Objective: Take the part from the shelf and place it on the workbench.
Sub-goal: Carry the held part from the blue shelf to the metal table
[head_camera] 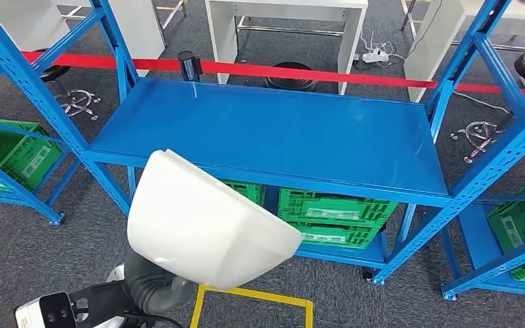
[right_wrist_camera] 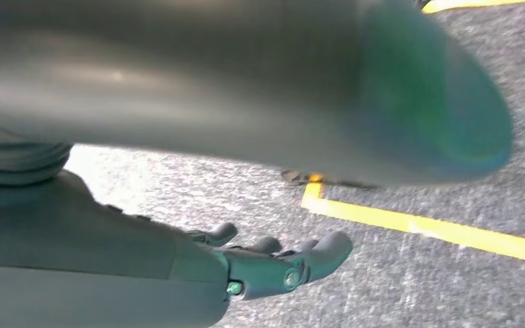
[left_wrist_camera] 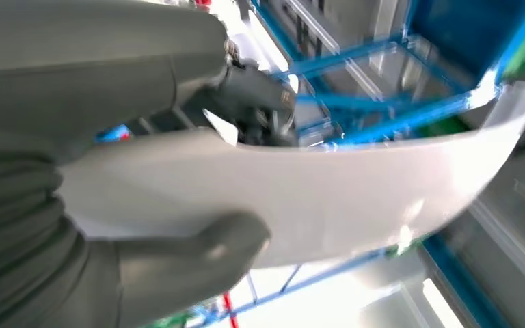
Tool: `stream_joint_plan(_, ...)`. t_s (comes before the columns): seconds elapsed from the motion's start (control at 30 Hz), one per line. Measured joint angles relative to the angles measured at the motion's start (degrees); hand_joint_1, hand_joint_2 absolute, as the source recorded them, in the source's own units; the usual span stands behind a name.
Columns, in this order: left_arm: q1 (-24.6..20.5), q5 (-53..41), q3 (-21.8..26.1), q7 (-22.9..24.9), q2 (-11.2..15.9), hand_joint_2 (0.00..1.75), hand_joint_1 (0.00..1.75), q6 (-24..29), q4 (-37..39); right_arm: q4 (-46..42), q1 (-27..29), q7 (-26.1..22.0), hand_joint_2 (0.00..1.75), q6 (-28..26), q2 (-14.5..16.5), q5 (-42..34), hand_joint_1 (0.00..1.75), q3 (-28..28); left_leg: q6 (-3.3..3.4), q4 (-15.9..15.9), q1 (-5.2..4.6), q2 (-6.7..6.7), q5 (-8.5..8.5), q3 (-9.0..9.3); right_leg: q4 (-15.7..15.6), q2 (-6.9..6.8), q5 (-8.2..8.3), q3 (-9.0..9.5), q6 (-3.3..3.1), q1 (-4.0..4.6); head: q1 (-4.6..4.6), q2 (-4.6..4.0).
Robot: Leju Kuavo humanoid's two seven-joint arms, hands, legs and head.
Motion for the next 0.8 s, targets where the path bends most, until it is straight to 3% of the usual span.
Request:
stream_joint_plan(0.07,-0.27,0.17,-0.27,0.07,0.23,1.75,1.75,0.27,0.22,0.03,0.14,0.22,0.0,0.04,0.26,-0.01,0.0,-0.04,-0.76,0.29,0.19,-0.09,-0.14,-0.36,-0.22,-0.2,0.9,-0.66,-0.86,-0.12,-0.04,0.0)
stream_joint_plan(0.13,-0.56,0.23,-0.53,0.33,0.61,1.75,1.75,0.95,0.46,0.07,0.16,0.55,0.0,0.29,0.45,0.28,0.0,-0.06,-1.52,4.12,0.43,-0.32,-3.72,-1.94,-0.37,-0.54,2.01,-1.58,-1.53,-0.35,-0.35,0.0)
stream_joint_plan(0.2,-0.76,0.27,-0.74,0.5,1.11,1.75,1.75,1.69,0.74,0.07,0.22,0.78,0.0,0.77,0.45,0.74,0.0,-0.06,-2.16,11.36,0.67,-0.43,-8.45,-4.33,-0.34,-0.97,2.86,-2.62,-1.73,-0.39,-0.67,0.0)
stream_joint_plan(0.23,-0.78,0.28,-0.81,0.52,1.34,1.75,1.75,1.97,0.87,0.07,0.25,0.8,0.0,1.03,0.46,0.93,0.0,-0.06,-2.36,14.18,0.78,-0.43,-9.53,-4.98,-0.32,-1.27,3.21,-3.09,-1.7,-0.39,-0.72,0.0)
stream_joint_plan(0.27,-0.78,0.28,-0.89,0.57,1.54,1.75,1.75,2.23,0.97,0.07,0.27,0.76,0.0,1.24,0.48,1.12,0.0,-0.05,-2.48,15.15,0.87,-0.41,-9.52,-4.69,-0.28,-1.65,3.49,-3.5,-1.62,-0.4,-0.77,0.0)
stream_joint_plan(0.3,-0.78,0.26,-0.96,0.66,1.68,1.75,1.75,2.5,1.03,0.07,0.28,0.7,0.0,1.46,0.51,1.31,0.0,-0.04,-2.52,13.81,0.95,-0.3,-8.6,-3.18,-0.25,-2.09,3.71,-3.8,-1.51,-0.41,-0.82,0.0)
stream_joint_plan(0.4,-1.05,0.22,-1.26,1.08,1.87,1.75,1.75,3.42,1.03,0.07,0.25,0.41,0.0,1.92,0.61,1.8,0.0,0.06,-2.03,2.36,0.82,2.17,-5.4,4.83,-0.16,-3.53,4.09,-4.02,-0.92,-0.32,-0.91,0.0)
stream_joint_plan(0.43,-1.17,0.22,-1.4,1.17,1.92,1.75,1.75,3.69,1.02,0.08,0.22,0.3,0.0,1.98,0.62,1.96,0.0,0.1,-1.59,-0.01,0.62,2.93,-5.07,6.24,-0.14,-3.98,4.16,-3.94,-0.64,-0.22,-0.89,0.0)
stream_joint_plan(0.47,-1.25,0.22,-1.54,1.21,1.98,1.75,1.75,3.87,1.02,0.08,0.17,0.21,0.0,2.01,0.62,2.08,0.0,0.13,-1.06,-1.09,0.43,3.2,-5.14,6.67,-0.13,-4.46,4.22,-3.87,-0.31,-0.13,-0.89,0.0)
stream_joint_plan(0.53,-1.25,0.22,-1.72,1.23,2.1,1.75,1.75,4.05,0.99,0.09,0.01,0.1,0.0,2.09,0.65,2.19,0.0,0.16,-0.04,-1.36,0.39,2.04,-4.91,6.17,-0.11,-5.17,4.23,-3.8,0.46,-0.15,-0.83,0.0)
stream_joint_plan(0.6,-1.31,0.23,-1.89,1.24,2.16,1.75,1.75,4.15,0.94,0.09,-0.09,0.05,0.0,2.19,0.67,2.22,0.0,0.18,0.84,-1.77,0.59,0.86,-4.42,5.88,1.61,-3.68,2.84,-4.51,1.15,-0.28,-0.71,0.0)
stream_joint_plan(0.67,-1.39,0.38,-2.15,1.24,2.2,1.75,1.75,4.42,0.96,0.09,0.01,0.11,0.0,2.36,0.72,2.34,0.0,0.2,1.5,-1.82,0.59,-0.25,-3.87,5.4,7.81,-1.19,-0.97,-7.24,1.37,-0.36,-0.44,0.0)
stream_joint_plan(0.73,-1.41,0.71,-2.43,1.24,2.3,1.75,1.75,4.87,1.14,0.09,0.16,0.21,0.0,2.67,0.74,2.51,0.0,0.25,1.77,-1.59,0.41,-1.54,-3.56,4.77,15.02,-0.41,-4.07,-10.58,1.26,-0.33,-0.24,0.0)
stream_joint_plan(0.77,-1.45,0.95,-2.56,1.24,2.39,1.75,1.75,5.1,1.28,0.09,0.19,0.24,0.0,2.82,0.74,2.58,0.0,0.31,1.76,-1.43,0.33,-2.26,-3.46,4.54,16.4,-0.35,-4.08,-11.21,1.16,-0.32,-0.21,0.0)
stream_joint_plan(0.8,-1.58,1.17,-2.72,1.24,2.5,1.75,1.75,5.3,1.44,0.09,0.18,0.24,0.0,2.96,0.74,2.63,0.0,0.41,1.71,-1.25,0.29,-2.99,-3.39,4.4,15.44,-0.23,-2.93,-10.73,1.02,-0.32,-0.19,0.0)
